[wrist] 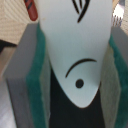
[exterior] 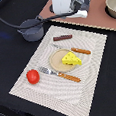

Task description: Interact with the objects in diverse but meaningful ways.

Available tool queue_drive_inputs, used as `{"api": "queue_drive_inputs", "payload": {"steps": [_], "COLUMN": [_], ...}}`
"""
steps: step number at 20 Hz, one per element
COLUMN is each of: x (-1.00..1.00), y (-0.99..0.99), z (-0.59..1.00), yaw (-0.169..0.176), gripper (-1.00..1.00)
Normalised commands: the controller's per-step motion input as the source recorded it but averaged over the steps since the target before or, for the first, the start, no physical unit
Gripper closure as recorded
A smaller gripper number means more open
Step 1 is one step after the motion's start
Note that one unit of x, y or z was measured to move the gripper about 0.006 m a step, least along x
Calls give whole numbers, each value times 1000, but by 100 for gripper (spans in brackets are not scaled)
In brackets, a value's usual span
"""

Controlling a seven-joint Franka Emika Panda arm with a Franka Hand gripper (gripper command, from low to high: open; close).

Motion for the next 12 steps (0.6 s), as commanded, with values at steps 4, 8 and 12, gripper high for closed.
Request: {"api": "queue_drive_inputs", "payload": {"steps": [4, 8, 12], "x": [-588, -645, -682], "y": [-44, -177, -246], "z": [-301, -361, -399], "yaw": [55, 23, 2], "gripper": [100, 100, 100]}}
